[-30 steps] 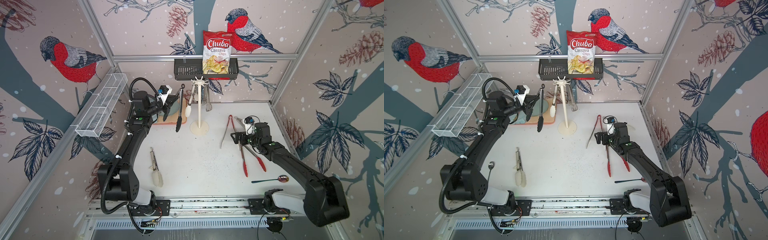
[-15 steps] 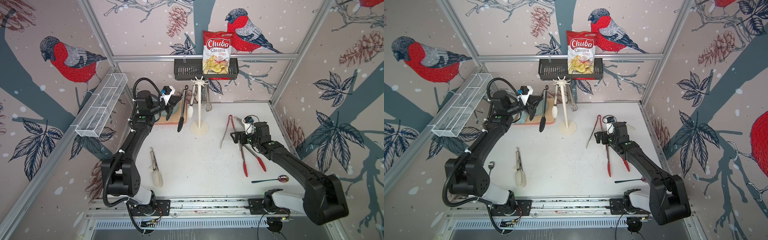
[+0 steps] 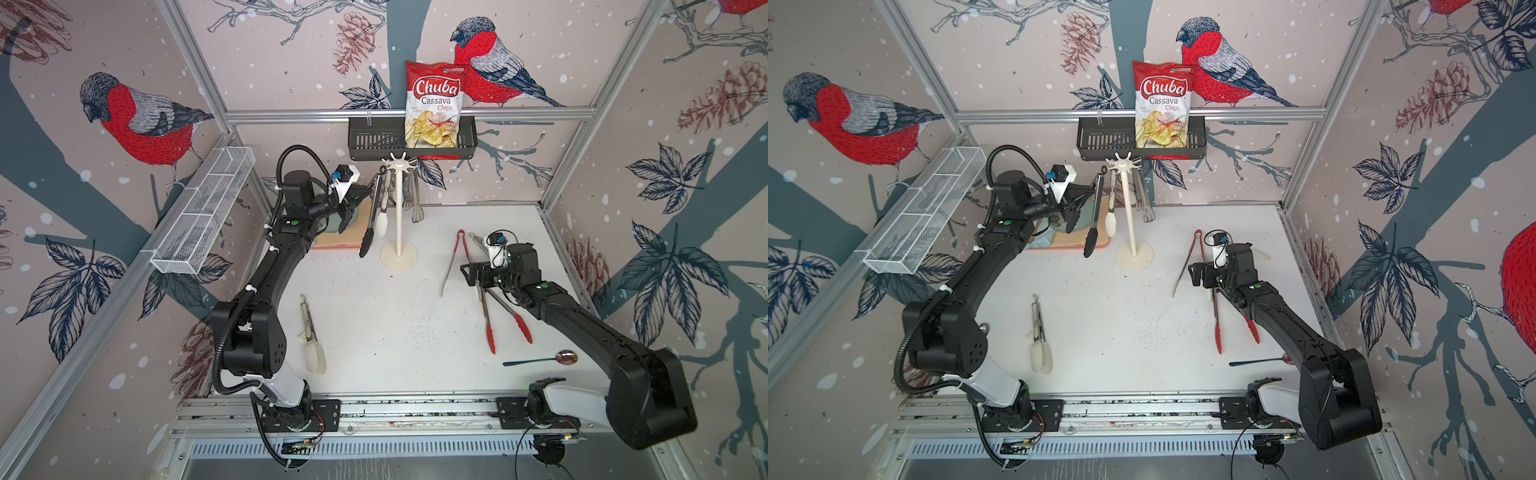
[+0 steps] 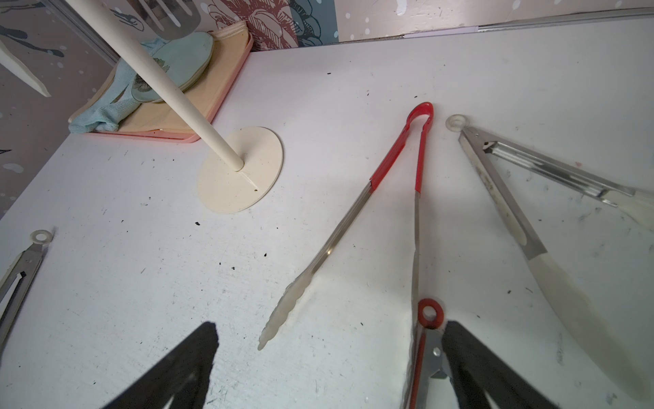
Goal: Hang food tongs on kitchen utensil racks
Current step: Hang the food tongs on the rack.
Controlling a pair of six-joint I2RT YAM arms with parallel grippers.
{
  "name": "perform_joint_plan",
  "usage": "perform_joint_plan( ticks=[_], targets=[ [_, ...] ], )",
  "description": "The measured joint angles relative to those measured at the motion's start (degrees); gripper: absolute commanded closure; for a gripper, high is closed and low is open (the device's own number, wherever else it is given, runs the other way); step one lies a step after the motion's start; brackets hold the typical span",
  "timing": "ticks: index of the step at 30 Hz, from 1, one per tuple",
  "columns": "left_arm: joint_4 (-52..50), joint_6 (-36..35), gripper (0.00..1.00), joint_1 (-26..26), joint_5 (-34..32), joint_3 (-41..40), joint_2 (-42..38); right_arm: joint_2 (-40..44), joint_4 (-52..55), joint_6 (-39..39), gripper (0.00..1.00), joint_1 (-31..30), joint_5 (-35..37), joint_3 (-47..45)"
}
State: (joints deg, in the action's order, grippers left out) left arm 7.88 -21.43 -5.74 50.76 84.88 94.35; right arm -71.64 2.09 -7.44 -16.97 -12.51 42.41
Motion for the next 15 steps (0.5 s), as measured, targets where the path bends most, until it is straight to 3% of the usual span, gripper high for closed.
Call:
perform_joint_plan(
  ticks=[15],
  targets=[
    [-1.7,-0.3,1.00,0.0,0.0,2.0,2.4,0.1,0.1,0.2,0.00,0.0,0.0,-0.3]
  ],
)
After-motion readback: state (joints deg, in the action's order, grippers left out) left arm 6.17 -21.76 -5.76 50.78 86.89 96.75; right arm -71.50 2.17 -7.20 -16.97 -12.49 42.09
